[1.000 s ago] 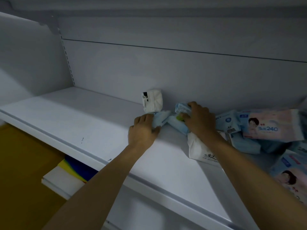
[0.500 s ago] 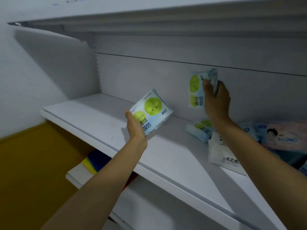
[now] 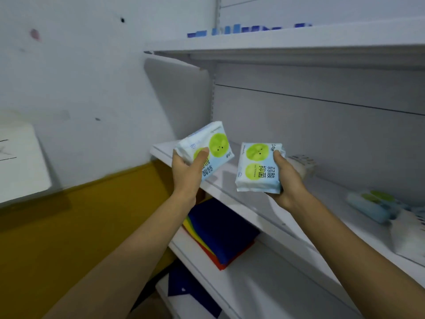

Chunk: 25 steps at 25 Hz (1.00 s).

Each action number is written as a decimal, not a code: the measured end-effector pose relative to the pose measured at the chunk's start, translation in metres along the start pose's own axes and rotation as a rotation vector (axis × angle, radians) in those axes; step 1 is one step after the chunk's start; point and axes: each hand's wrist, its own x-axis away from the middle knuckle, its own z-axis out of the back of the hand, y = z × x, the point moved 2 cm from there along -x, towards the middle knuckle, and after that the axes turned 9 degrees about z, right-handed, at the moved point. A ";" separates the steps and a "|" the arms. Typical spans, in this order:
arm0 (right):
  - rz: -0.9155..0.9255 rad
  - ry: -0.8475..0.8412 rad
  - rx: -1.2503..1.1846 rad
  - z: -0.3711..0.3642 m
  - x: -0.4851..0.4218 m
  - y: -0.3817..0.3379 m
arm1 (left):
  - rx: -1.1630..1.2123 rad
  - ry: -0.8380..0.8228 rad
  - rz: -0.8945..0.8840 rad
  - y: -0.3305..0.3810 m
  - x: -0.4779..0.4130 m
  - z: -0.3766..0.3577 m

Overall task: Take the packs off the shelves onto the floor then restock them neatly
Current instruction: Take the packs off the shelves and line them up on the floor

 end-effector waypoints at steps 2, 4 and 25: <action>-0.028 -0.062 0.032 -0.041 0.003 0.023 | -0.074 0.001 -0.034 0.010 0.001 0.035; -0.047 -0.115 0.042 -0.082 0.008 0.045 | -0.185 0.007 -0.084 0.014 0.002 0.070; -0.313 -0.825 0.230 -0.233 0.024 0.284 | -0.397 0.322 0.460 -0.067 -0.032 0.298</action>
